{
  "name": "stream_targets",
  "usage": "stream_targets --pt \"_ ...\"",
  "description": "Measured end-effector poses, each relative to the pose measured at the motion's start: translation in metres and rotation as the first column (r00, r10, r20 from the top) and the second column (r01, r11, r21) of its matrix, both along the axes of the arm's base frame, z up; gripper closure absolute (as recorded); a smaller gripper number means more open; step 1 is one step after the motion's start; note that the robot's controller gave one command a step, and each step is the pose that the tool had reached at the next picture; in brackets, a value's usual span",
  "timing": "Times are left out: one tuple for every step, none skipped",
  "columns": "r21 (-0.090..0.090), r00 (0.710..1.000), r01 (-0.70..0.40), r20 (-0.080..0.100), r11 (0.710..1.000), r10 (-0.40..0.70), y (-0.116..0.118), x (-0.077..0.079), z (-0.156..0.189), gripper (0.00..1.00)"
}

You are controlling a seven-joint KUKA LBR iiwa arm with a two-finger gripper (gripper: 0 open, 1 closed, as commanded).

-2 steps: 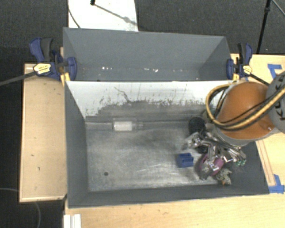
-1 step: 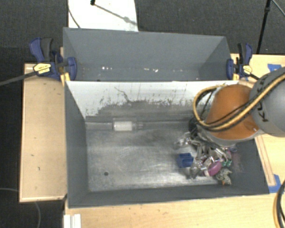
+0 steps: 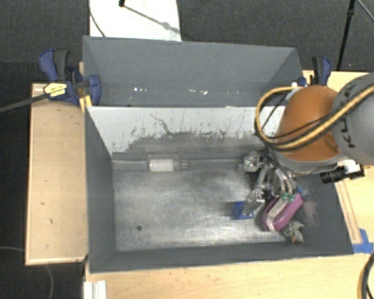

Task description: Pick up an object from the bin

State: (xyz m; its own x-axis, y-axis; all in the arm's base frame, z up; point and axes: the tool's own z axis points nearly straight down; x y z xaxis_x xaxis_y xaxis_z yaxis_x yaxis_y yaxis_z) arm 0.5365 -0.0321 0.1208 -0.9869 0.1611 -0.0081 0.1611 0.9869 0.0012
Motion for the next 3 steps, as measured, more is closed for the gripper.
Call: stream_targets --pt "-0.003 0.943 -0.332 0.0 0.943 0.332 -0.023 -0.032 -0.049 0.0" --pt "-0.005 0.943 -0.332 0.005 0.943 0.332 -0.023 -0.03 -0.047 1.0" --pt "-0.005 0.93 -0.369 0.001 0.93 0.369 -0.039 -0.036 0.095 1.0"
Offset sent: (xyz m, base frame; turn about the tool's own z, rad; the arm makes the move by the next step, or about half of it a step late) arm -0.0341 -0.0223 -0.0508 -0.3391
